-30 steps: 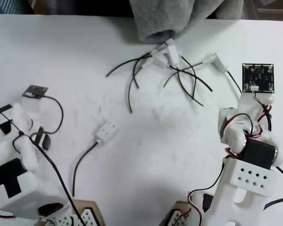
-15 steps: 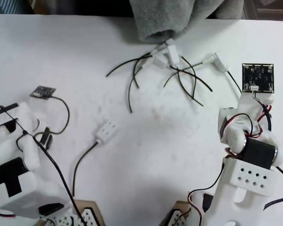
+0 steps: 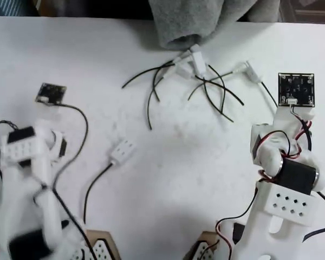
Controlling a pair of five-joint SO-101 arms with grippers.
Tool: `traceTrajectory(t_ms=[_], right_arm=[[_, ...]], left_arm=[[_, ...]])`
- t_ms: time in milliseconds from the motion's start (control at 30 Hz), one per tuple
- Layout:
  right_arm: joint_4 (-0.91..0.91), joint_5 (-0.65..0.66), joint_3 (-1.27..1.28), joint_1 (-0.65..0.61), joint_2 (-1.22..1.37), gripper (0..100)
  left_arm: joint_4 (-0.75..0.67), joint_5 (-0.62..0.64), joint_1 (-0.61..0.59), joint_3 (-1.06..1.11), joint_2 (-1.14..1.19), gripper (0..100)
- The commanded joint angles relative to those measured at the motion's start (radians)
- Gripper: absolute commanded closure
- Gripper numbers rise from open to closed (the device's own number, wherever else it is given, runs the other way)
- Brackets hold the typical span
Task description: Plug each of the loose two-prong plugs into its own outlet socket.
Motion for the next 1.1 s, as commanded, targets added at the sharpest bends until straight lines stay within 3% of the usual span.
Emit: traceTrajectory(t_ms=[0, 167, 267, 633, 900, 1067], right_arm=[[0.004, 0.005, -0.041, -0.005, -0.008, 75.8], [0.004, 0.005, -0.038, -0.002, -0.001, 75.8], [-0.004, 0.005, -0.009, -0.005, -0.002, 75.8], [-0.104, 0.003, 0.112, -0.016, -0.001, 75.8], [-0.107, 0.0, 0.138, -0.101, -0.001, 75.8], [-0.102, -0.002, 0.14, -0.134, -0.007, 75.8]], left_arm=[[-0.015, 0.098, 0.071, 0.032, -0.265, 98], [0.072, 0.121, 0.268, 0.028, -0.47, 98], [0.06, 0.198, 0.369, 0.028, -0.549, 98], [-0.169, 0.494, 0.611, 0.031, -0.69, 98], [-0.206, 0.506, 0.803, 0.058, -0.987, 98], [-0.325, 0.505, 0.86, 0.253, -1.222, 98]])
